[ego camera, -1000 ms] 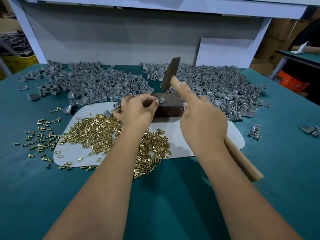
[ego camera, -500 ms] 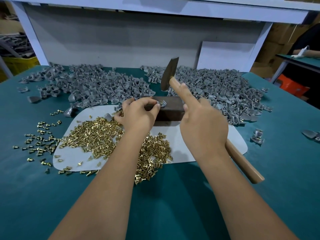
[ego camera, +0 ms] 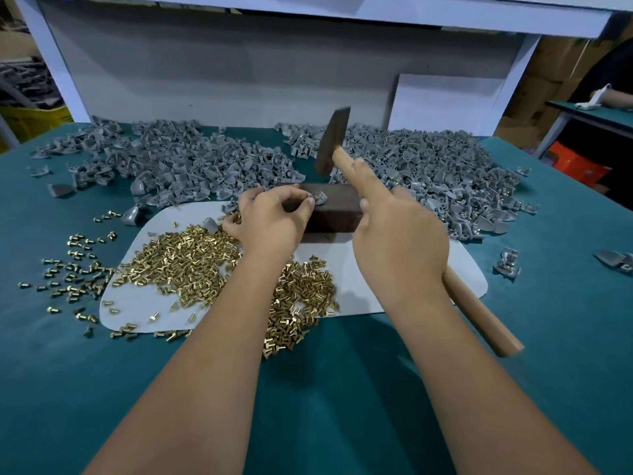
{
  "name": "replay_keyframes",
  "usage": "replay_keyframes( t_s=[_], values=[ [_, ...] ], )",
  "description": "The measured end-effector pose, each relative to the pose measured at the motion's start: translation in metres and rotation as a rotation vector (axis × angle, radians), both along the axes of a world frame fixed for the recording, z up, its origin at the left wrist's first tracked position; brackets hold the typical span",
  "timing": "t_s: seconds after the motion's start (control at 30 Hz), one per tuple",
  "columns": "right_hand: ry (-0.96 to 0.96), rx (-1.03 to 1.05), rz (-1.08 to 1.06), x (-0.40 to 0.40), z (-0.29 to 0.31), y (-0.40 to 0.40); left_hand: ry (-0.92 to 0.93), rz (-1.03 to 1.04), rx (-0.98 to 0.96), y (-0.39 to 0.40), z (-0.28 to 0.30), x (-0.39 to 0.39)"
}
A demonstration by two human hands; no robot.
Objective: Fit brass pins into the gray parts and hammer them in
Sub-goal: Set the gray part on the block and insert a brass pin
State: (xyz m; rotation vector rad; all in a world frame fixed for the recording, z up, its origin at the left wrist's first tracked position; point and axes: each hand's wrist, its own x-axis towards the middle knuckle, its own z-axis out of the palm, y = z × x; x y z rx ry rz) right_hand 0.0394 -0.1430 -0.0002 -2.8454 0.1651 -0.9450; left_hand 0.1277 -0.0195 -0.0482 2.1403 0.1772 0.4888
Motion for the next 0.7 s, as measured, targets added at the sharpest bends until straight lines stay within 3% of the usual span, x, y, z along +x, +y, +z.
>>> replay_keyframes(
  t_s=[0.1,0.23,0.43,0.7],
  values=[
    [-0.051,-0.012,0.009,-0.001,-0.001,-0.001,-0.017,-0.009,0.0,0.0,-0.001,-0.001],
    [0.093,-0.049,0.044,0.001,-0.008,-0.002,0.006,-0.03,-0.016,0.002,0.002,-0.003],
    [0.004,0.048,-0.009,0.004,-0.011,-0.01,0.053,-0.069,0.009,0.003,0.008,-0.007],
    [0.047,0.09,-0.024,0.007,-0.016,-0.022,0.095,-0.154,-0.158,0.005,0.018,-0.011]
  ],
)
